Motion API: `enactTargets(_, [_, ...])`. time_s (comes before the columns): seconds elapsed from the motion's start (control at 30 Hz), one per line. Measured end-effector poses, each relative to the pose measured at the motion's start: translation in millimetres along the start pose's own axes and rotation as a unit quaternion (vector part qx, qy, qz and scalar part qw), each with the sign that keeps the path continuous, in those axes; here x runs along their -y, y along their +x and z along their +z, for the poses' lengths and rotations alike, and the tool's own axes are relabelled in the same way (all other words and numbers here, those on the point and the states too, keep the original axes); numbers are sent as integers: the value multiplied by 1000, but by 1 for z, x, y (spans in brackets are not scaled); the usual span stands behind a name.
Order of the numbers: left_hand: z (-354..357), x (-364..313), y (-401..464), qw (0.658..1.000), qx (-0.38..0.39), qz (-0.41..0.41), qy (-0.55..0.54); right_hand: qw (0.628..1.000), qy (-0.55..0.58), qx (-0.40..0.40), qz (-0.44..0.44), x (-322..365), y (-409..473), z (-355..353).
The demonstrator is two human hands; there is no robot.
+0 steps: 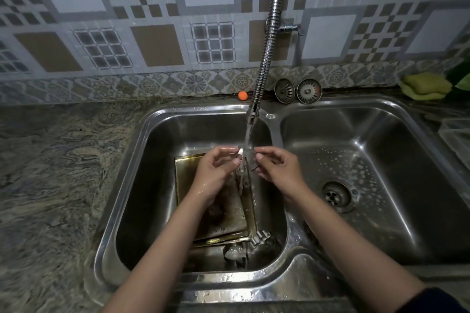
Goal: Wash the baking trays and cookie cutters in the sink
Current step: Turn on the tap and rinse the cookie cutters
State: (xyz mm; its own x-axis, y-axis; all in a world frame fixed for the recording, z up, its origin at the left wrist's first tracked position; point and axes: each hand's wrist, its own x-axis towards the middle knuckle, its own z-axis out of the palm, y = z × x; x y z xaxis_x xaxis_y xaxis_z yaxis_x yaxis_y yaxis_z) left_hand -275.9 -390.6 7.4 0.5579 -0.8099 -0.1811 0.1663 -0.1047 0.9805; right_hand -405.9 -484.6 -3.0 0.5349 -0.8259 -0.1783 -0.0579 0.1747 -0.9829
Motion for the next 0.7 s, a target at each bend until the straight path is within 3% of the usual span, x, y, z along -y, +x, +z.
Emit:
enactTargets(0.17, [13,0,4,999,-32,27,34,998,23,-27,-48,0,1,-4])
enactTargets(0.3, [27,-4,7,998,-51,24,36,993,-30,-58,-96,-3,3,-14])
enactTargets(0.7, [18,-6,10,990,-124,-58,-33,991,-32,-15,-129,-6,9,-1])
